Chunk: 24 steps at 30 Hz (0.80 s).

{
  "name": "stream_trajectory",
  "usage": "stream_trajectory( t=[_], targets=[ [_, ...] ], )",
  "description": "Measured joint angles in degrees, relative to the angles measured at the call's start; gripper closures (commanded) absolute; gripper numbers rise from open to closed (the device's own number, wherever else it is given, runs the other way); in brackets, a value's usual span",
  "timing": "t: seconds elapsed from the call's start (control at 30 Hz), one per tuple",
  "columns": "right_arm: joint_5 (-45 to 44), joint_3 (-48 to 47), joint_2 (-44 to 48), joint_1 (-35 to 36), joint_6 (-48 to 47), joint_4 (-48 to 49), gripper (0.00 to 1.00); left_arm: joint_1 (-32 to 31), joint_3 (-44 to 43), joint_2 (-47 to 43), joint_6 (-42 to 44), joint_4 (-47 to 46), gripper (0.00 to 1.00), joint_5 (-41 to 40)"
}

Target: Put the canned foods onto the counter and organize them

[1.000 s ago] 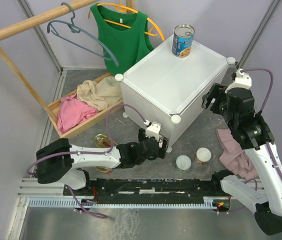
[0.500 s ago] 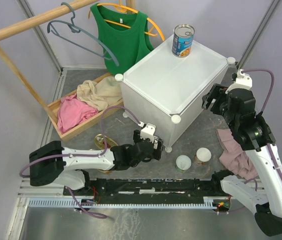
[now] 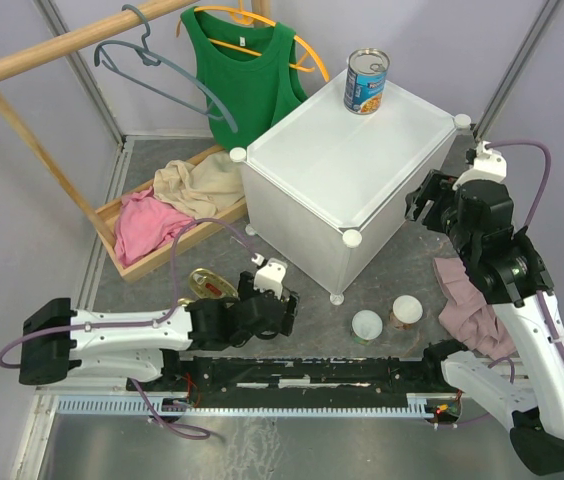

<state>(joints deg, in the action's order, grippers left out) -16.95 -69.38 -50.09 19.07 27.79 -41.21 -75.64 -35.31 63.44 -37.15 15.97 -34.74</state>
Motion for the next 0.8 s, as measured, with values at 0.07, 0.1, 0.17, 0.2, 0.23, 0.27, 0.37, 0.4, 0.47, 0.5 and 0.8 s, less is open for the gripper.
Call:
stream_trajectory(
  t=[0.07,0.1,0.17,0.2,0.23,0.27,0.37,0.4,0.47,0.5,0.8],
  targets=[
    [0.0,0.2,0.1,0.0,0.1,0.0,0.2,-0.6,0.0,-1.4,-0.1,2.7,0.97,-1.0],
    [0.0,0.3,0.2,0.0,0.1,0.0,0.2,-0.9,0.0,-1.9,-0.2,3.8,0.97,-1.4],
    [0.0,0.5,0.3,0.0,0.3,0.0,0.2,-1.4,-0.1,-2.8,-0.2,5.7,0.97,-2.3],
    [0.0,0.6,0.3,0.0,0.4,0.0,0.2,-1.7,-0.3,-3.0,-0.2,7.0,0.97,-2.8],
    [0.0,0.6,0.3,0.0,0.5,0.0,0.2,-2.0,-0.7,-3.2,-0.2,8.0,0.97,-3.0],
    [0.0,0.6,0.3,0.0,0.5,0.0,0.2,-2.4,-1.0,-3.3,-0.2,9.1,0.97,-3.4],
    [0.0,0.6,0.4,0.0,0.5,0.0,0.2,-3.4,-2.7,-4.2,-0.2,12.2,0.97,-4.5],
    [0.0,0.6,0.5,0.0,0.5,0.0,0.2,-3.6,-3.2,-4.5,-0.2,12.7,0.97,-4.8],
    [0.0,0.6,0.6,0.0,0.5,0.0,0.2,-3.9,-4.6,-5.2,-0.2,13.5,0.97,-5.4],
    [0.0,0.6,0.7,0.0,0.5,0.0,0.2,-4.0,-5.3,-5.6,-0.2,13.7,0.97,-5.6],
    [0.0,0.6,1.0,0.0,0.5,-0.1,0.2,-4.5,-11.3,-7.7,0.0,15.9,0.97,-7.1]
  ],
)
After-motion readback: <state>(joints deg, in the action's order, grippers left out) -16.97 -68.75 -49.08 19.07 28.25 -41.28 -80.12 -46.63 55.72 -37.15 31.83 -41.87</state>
